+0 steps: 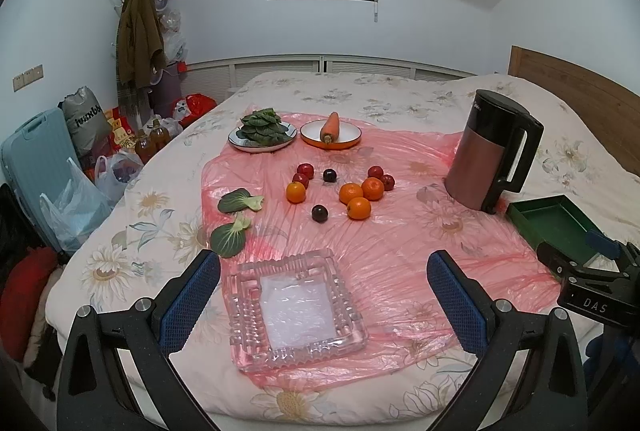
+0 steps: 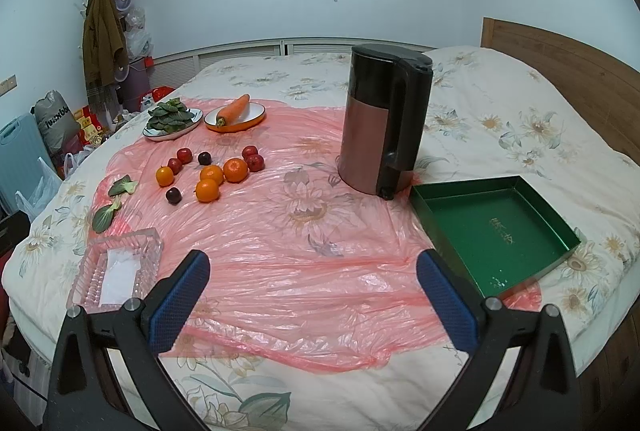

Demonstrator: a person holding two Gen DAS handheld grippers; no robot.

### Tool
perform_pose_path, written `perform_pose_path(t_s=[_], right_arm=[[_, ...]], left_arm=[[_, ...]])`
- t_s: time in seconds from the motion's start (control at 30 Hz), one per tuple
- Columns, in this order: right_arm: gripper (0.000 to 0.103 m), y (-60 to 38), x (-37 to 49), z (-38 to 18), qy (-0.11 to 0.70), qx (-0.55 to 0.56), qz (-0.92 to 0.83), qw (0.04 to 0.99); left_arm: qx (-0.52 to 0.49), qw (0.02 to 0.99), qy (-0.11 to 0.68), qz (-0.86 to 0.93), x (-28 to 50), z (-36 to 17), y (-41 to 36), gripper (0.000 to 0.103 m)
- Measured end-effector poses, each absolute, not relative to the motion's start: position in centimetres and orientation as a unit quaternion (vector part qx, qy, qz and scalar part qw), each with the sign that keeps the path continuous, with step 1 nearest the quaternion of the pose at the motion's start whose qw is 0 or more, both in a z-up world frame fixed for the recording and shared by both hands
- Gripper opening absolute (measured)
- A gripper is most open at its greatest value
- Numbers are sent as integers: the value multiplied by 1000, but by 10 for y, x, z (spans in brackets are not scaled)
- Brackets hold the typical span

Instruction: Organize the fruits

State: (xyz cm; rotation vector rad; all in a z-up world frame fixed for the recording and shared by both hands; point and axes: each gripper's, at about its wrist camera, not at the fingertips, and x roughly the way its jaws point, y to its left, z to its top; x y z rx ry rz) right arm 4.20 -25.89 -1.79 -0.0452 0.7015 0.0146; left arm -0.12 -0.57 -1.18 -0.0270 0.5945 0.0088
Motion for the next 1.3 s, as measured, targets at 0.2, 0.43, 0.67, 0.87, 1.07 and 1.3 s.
perform_pose_path(t_s=[0.2, 0.43, 0.67, 0.87, 1.07, 1.3], right_arm=[[103, -259, 42, -19, 344, -22, 7, 939], [103, -258, 41, -20, 345, -22, 7, 938], [103, -258, 42, -20, 345, -23, 7, 938], [103, -258, 41, -23, 346, -22, 7, 938], [103, -257, 38, -31, 347, -24, 7, 938], [103, -257, 37, -31, 347, -24, 7, 937]], left_arm=[[-15, 956, 294, 4, 0, -11, -6, 102], [-17, 954, 298, 3, 2, -9, -2, 102], [-17, 954, 299, 3, 2, -10, -1, 102], [-17, 954, 299, 2, 2, -10, -1, 102], [-17, 954, 299, 2, 2, -10, -1, 102], [-19, 954, 300, 2, 0, -12, 0, 102]])
